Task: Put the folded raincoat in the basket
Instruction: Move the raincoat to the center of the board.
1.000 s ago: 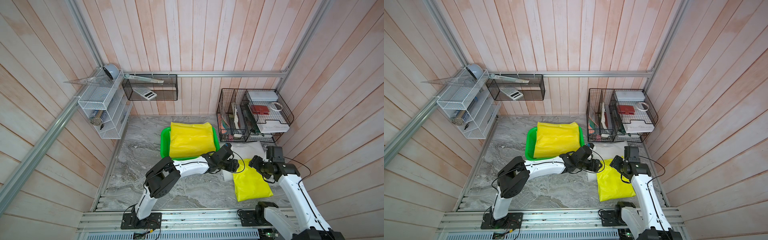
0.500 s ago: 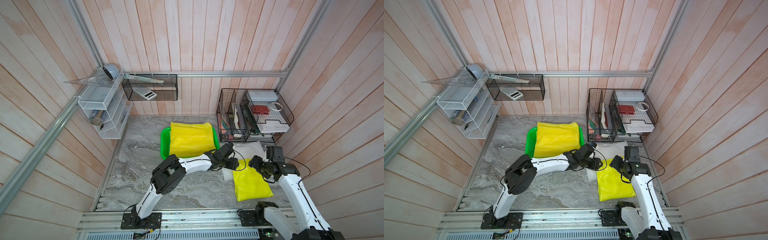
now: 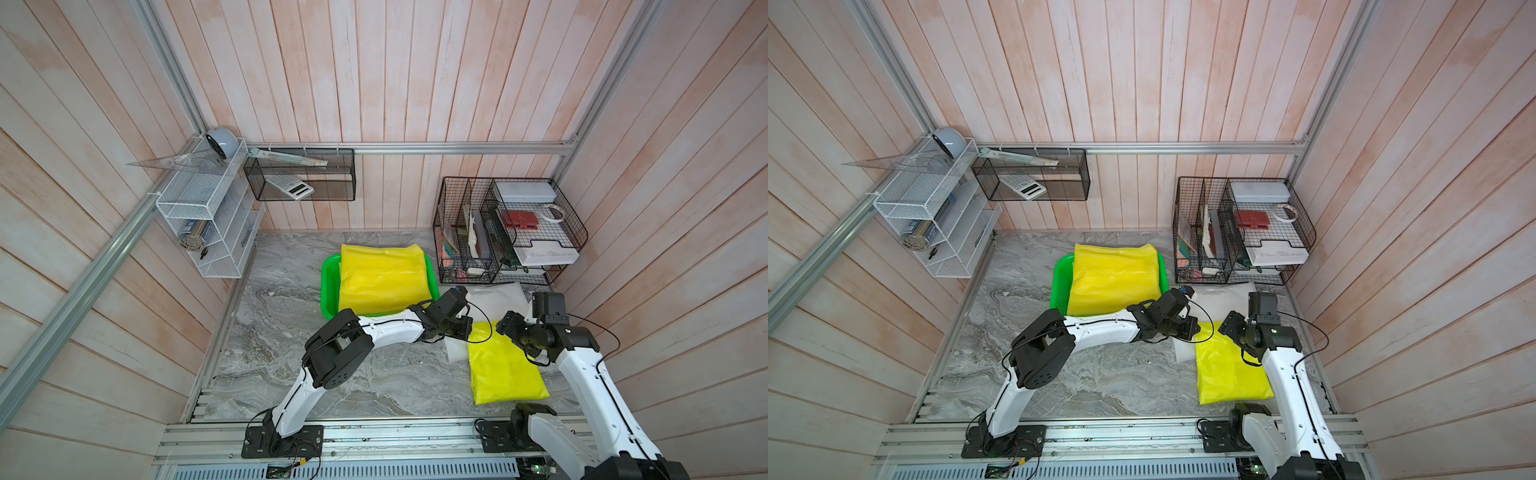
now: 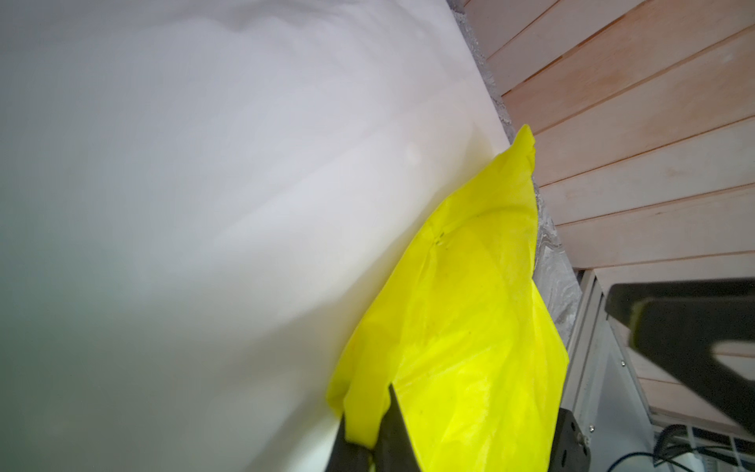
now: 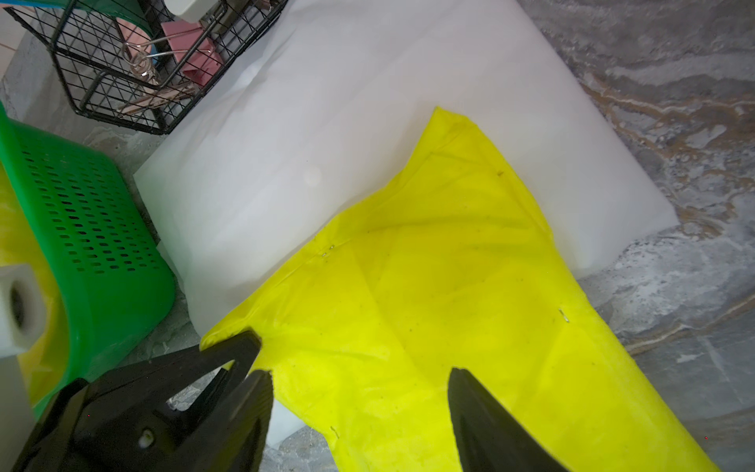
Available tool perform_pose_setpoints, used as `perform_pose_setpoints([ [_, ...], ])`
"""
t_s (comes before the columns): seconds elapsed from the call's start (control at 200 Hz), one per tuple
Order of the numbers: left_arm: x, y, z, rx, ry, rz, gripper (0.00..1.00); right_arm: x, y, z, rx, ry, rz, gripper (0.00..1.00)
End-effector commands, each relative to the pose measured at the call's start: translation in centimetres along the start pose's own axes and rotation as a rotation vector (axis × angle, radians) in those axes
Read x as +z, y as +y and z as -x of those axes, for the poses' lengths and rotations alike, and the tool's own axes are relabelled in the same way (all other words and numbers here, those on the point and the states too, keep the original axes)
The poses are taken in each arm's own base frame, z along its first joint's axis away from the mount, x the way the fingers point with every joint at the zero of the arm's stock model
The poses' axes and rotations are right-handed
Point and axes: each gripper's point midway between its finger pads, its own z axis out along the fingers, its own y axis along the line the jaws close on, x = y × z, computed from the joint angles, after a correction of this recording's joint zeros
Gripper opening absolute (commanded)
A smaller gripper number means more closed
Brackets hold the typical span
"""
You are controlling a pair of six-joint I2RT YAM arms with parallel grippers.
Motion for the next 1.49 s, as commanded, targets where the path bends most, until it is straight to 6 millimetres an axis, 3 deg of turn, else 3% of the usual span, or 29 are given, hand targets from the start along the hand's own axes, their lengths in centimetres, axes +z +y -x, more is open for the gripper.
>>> perform_pose_setpoints([
  [0.0,-1.9,-0.3,1.0,-0.005,-0.039,-0.004,0.00,-0.4,0.2,0.0,-0.013,-0.003,0.017,0.74],
  [0.16,-4.3,0.3,0.1,-0.051,-0.053,0.008,0.00,-0.8,1.3,0.4,-0.023,-0.018,0.075,0.73],
  [0.455,-11.3,5.0,-4.2,-0.009,-0.046,0.201,0.00,-0.6,5.3,-1.9,-0.071,0.081,0.330,0.71],
  [0.475,-12.0,6.5,-3.7,-0.032,-0.061,0.222,0.00,-0.5,5.5,-2.1,-0.077,0.085,0.339,0.71],
  [0.7,-16.7,11.7,-4.7,-0.037,-0.053,0.326,0.00,0.2,7.7,-6.2,-0.217,0.160,0.383,0.71],
  [0.865,-18.6,14.3,-6.0,-0.055,-0.005,0.332,0.00,0.5,9.2,-9.2,-0.307,0.218,0.419,0.72],
  [1.24,-21.3,17.1,-9.4,-0.117,0.038,0.423,0.00,1.2,8.7,-14.6,-0.392,0.318,0.419,0.73],
  [1.49,-23.1,18.2,-10.2,-0.136,0.000,0.483,0.00,1.9,7.2,-17.9,-0.389,0.412,0.386,0.73],
])
